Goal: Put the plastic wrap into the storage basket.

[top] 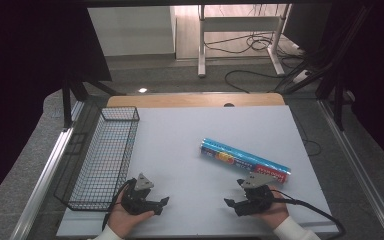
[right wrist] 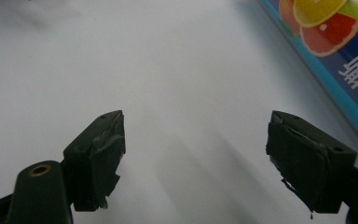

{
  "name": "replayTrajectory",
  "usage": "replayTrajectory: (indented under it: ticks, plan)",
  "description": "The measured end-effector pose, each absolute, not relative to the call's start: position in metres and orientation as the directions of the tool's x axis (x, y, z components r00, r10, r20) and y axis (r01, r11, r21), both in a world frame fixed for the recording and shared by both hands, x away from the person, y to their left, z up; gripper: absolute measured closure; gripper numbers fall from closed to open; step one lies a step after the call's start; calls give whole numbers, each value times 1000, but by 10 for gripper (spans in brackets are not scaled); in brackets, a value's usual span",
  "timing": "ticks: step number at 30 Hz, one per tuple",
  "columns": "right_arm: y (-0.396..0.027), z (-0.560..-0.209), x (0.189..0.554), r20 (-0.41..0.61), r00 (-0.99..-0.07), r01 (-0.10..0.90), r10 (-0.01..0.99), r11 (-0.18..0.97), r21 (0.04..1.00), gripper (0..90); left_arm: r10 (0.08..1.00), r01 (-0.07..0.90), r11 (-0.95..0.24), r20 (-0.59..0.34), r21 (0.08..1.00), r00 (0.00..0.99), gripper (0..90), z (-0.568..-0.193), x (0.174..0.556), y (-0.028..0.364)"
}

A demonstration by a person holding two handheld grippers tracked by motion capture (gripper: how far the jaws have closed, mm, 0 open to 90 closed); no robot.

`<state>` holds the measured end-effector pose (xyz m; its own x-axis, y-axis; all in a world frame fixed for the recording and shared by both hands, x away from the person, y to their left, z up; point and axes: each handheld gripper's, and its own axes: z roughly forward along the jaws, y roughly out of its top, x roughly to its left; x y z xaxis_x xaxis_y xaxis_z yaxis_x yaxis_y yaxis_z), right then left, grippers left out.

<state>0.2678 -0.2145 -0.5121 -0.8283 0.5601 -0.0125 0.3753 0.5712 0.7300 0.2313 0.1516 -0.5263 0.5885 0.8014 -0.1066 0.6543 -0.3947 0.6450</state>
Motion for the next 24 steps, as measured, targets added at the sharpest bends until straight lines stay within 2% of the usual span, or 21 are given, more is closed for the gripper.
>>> replayTrajectory:
  ticks: [6, 16, 24]
  plan:
    - [-214, -513, 269, -25, -834, 366, 552, 586, 723, 209, 801, 652, -396, -103, 647, 589, 172, -526, 230, 151]
    - [-218, -505, 266, -39, -798, 390, 602, 564, 728, 206, 786, 634, -408, -100, 657, 610, 173, -523, 225, 150]
    - [-217, -504, 266, -52, -806, 376, 590, 578, 724, 223, 786, 627, -405, -96, 666, 610, 174, -521, 224, 150]
